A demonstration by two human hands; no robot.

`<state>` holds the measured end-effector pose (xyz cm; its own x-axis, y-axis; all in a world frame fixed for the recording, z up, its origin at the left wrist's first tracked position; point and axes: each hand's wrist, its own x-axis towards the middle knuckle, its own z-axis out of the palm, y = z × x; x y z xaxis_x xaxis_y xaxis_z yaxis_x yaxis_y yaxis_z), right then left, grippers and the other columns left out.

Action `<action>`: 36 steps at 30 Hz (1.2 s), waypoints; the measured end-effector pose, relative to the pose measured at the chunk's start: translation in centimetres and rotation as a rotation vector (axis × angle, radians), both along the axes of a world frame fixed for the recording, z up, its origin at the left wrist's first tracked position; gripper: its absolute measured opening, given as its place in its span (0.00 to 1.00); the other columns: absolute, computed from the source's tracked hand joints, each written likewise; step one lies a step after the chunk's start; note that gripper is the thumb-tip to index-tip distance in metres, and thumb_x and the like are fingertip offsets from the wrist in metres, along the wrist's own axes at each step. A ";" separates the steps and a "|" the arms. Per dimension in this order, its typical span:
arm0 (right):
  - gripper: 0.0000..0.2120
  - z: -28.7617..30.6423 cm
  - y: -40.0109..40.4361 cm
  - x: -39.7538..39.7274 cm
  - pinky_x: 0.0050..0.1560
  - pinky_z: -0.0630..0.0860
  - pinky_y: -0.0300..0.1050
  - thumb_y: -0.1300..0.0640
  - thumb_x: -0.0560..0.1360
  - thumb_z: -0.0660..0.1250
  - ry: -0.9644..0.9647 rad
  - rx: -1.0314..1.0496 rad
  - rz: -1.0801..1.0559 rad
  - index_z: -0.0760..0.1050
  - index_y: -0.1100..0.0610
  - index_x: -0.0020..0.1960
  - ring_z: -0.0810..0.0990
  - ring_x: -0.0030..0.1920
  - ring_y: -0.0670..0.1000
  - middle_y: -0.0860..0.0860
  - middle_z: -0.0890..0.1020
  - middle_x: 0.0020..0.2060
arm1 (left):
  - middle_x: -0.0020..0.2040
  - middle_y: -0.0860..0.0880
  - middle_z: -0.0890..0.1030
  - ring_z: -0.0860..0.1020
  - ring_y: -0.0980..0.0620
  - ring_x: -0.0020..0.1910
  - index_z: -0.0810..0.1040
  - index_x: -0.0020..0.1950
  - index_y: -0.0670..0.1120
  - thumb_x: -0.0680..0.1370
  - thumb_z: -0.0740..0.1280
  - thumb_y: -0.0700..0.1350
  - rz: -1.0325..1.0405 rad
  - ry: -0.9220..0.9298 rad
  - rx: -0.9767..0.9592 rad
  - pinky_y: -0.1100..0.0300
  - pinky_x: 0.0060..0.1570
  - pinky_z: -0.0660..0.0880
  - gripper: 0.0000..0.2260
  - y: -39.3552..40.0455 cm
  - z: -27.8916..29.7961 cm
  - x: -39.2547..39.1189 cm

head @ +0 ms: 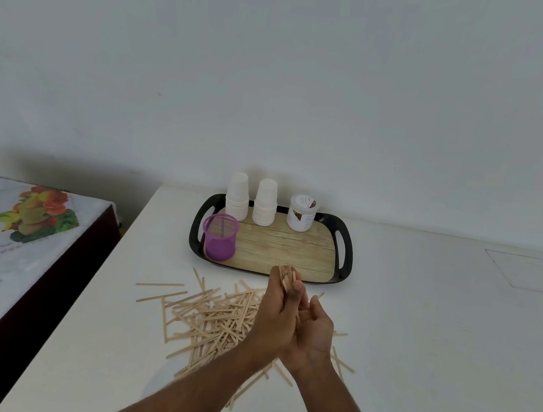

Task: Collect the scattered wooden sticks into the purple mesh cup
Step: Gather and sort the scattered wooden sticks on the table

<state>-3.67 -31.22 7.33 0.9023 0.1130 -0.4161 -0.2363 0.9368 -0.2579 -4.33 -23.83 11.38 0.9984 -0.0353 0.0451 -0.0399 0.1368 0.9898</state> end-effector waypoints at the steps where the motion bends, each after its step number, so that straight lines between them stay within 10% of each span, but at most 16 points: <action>1: 0.29 -0.1 0.1 0.1 0.59 0.77 0.54 0.45 0.86 0.50 -0.009 -0.001 0.009 0.80 0.64 0.65 0.86 0.58 0.62 0.63 0.84 0.59 | 0.50 0.48 0.80 0.81 0.52 0.52 0.73 0.60 0.49 0.86 0.60 0.45 -0.014 -0.057 0.060 0.58 0.56 0.78 0.05 0.1 -0.2 -0.1; 9: 0.28 -0.3 1.0 0.1 0.44 0.84 0.50 0.48 0.86 0.52 -0.014 0.042 0.033 0.85 0.66 0.53 0.87 0.48 0.58 0.61 0.85 0.46 | 0.56 0.48 0.81 0.82 0.47 0.55 0.70 0.69 0.52 0.83 0.62 0.51 -0.004 -0.272 0.138 0.52 0.58 0.79 0.14 1.2 -0.5 -0.7; 19: 0.20 1.4 2.6 -0.5 0.78 0.63 0.53 0.52 0.82 0.57 0.007 0.063 0.092 0.84 0.62 0.54 0.80 0.60 0.59 0.58 0.83 0.53 | 0.50 0.54 0.73 0.69 0.59 0.57 0.77 0.51 0.45 0.83 0.64 0.43 0.133 -0.207 0.479 0.53 0.63 0.69 0.04 1.2 -0.8 -1.1; 24: 0.12 1.5 3.2 -0.7 0.77 0.64 0.52 0.55 0.80 0.61 -0.018 -0.100 0.085 0.81 0.60 0.54 0.77 0.57 0.56 0.56 0.81 0.49 | 0.55 0.56 0.76 0.65 0.74 0.58 0.75 0.63 0.52 0.81 0.68 0.44 0.067 -0.096 0.382 0.59 0.66 0.65 0.11 1.8 -0.7 -1.1; 29: 0.16 2.0 3.9 -1.3 0.43 0.74 0.45 0.50 0.75 0.62 -0.080 -0.303 0.062 0.83 0.60 0.42 0.75 0.38 0.50 0.54 0.75 0.37 | 0.55 0.52 0.73 0.70 0.56 0.60 0.72 0.62 0.52 0.83 0.65 0.51 0.043 0.008 0.484 0.57 0.62 0.72 0.09 1.6 -1.5 -0.4; 36: 0.15 1.6 3.5 -0.8 0.52 0.76 0.51 0.52 0.86 0.57 0.023 -0.743 0.160 0.78 0.59 0.53 0.79 0.47 0.53 0.56 0.81 0.45 | 0.63 0.47 0.74 0.73 0.47 0.64 0.71 0.64 0.52 0.85 0.59 0.54 0.059 0.164 0.352 0.42 0.67 0.72 0.11 0.9 -2.6 0.7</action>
